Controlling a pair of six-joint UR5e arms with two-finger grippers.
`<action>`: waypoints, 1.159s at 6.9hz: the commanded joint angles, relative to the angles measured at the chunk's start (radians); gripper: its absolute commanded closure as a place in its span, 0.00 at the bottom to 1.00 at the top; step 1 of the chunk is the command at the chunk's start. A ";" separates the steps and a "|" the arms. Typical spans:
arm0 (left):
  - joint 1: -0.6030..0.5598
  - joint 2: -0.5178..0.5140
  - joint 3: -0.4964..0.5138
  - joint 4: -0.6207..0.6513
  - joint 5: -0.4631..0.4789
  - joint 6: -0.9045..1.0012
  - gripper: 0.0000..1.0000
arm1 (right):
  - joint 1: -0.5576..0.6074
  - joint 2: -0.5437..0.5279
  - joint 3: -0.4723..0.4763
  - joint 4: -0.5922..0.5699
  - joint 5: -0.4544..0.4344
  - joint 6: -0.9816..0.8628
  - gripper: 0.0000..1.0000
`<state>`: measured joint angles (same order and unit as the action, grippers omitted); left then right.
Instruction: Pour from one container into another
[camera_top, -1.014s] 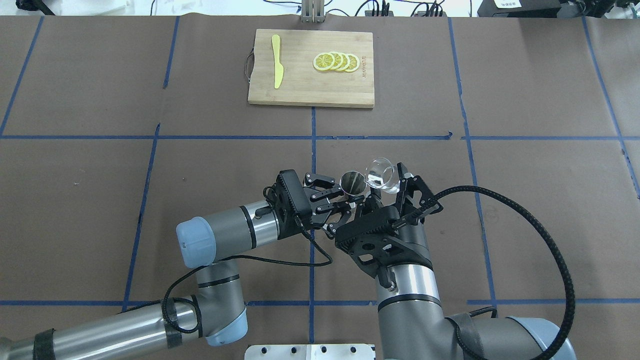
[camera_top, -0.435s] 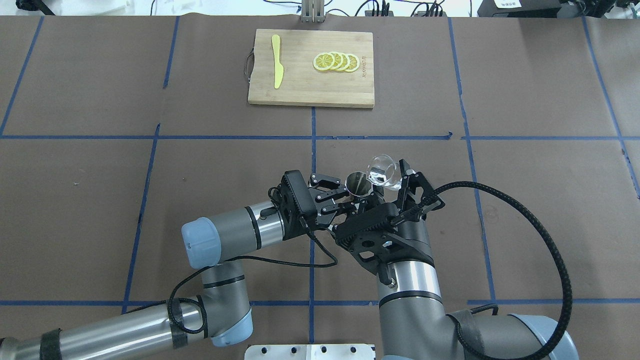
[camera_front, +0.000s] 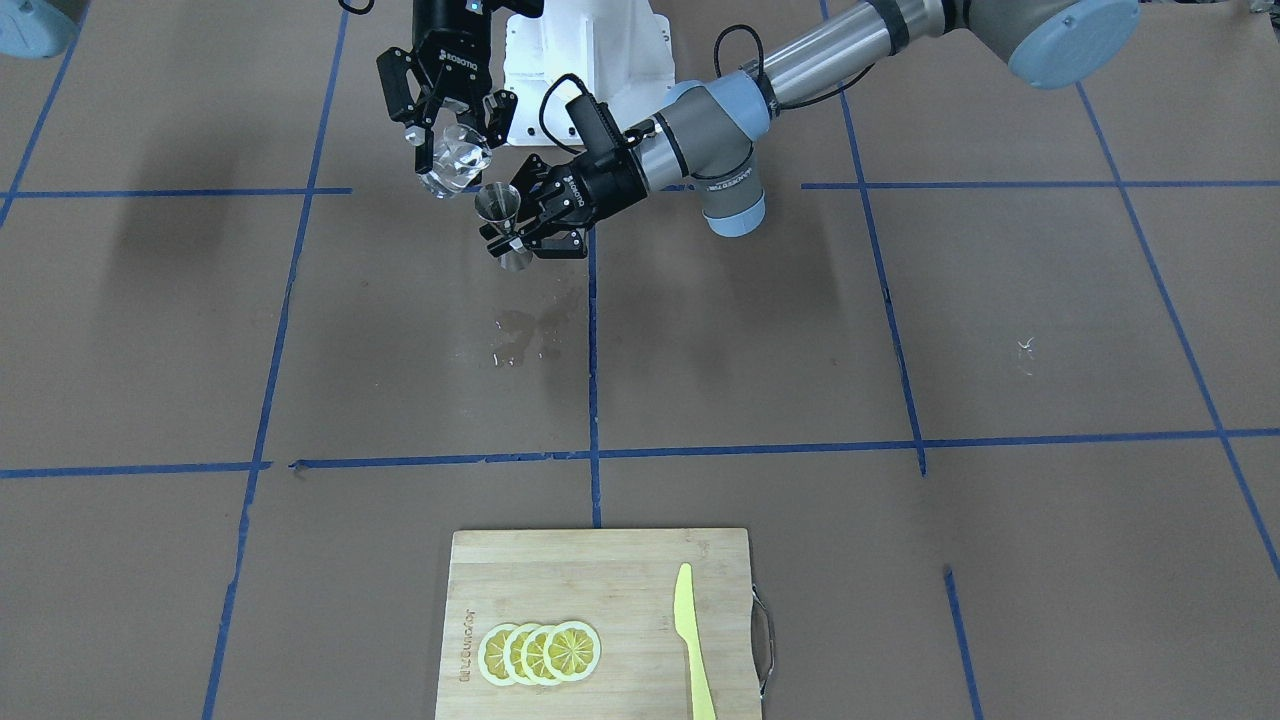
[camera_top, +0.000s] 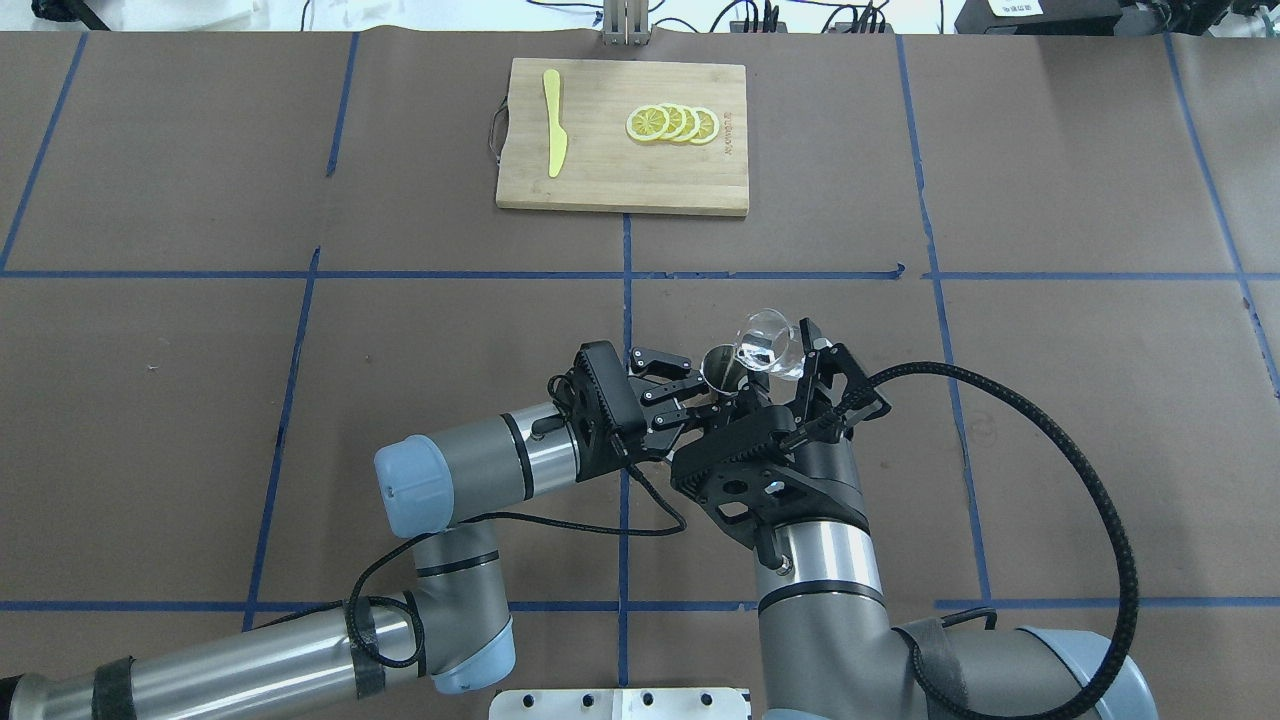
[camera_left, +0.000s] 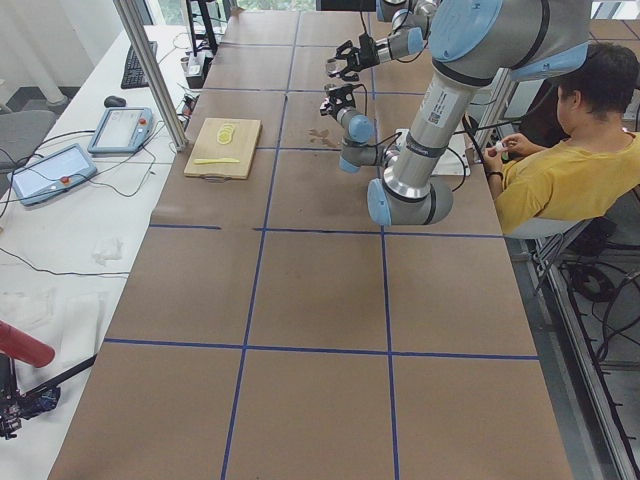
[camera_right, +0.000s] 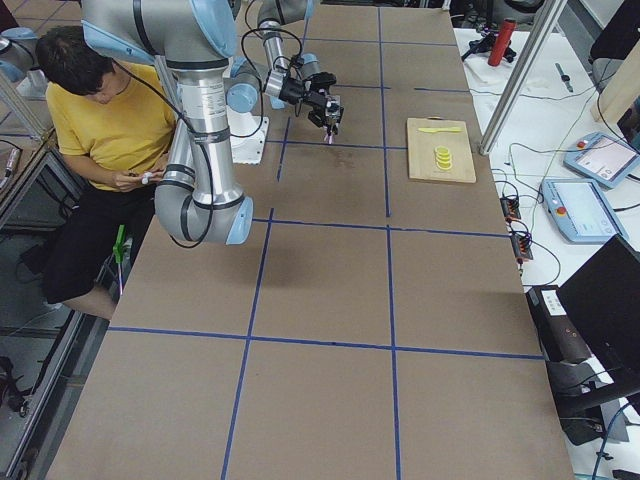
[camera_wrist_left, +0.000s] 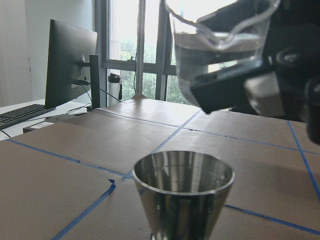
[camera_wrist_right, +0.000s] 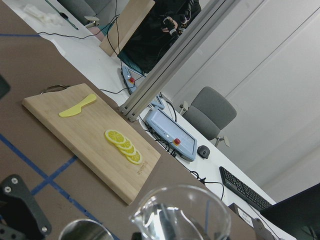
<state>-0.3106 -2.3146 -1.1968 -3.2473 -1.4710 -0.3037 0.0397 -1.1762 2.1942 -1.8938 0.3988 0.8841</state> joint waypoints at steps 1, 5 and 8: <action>0.002 -0.002 0.002 0.000 -0.002 0.000 1.00 | 0.005 0.006 0.001 -0.053 0.000 -0.001 1.00; 0.005 0.000 0.002 -0.012 0.000 0.000 1.00 | 0.008 0.006 0.003 -0.057 -0.002 -0.017 1.00; 0.008 -0.002 0.000 -0.012 0.000 0.000 1.00 | 0.009 0.007 0.003 -0.073 -0.002 -0.049 1.00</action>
<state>-0.3033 -2.3157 -1.1957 -3.2597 -1.4711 -0.3037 0.0481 -1.1694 2.1966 -1.9553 0.3974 0.8453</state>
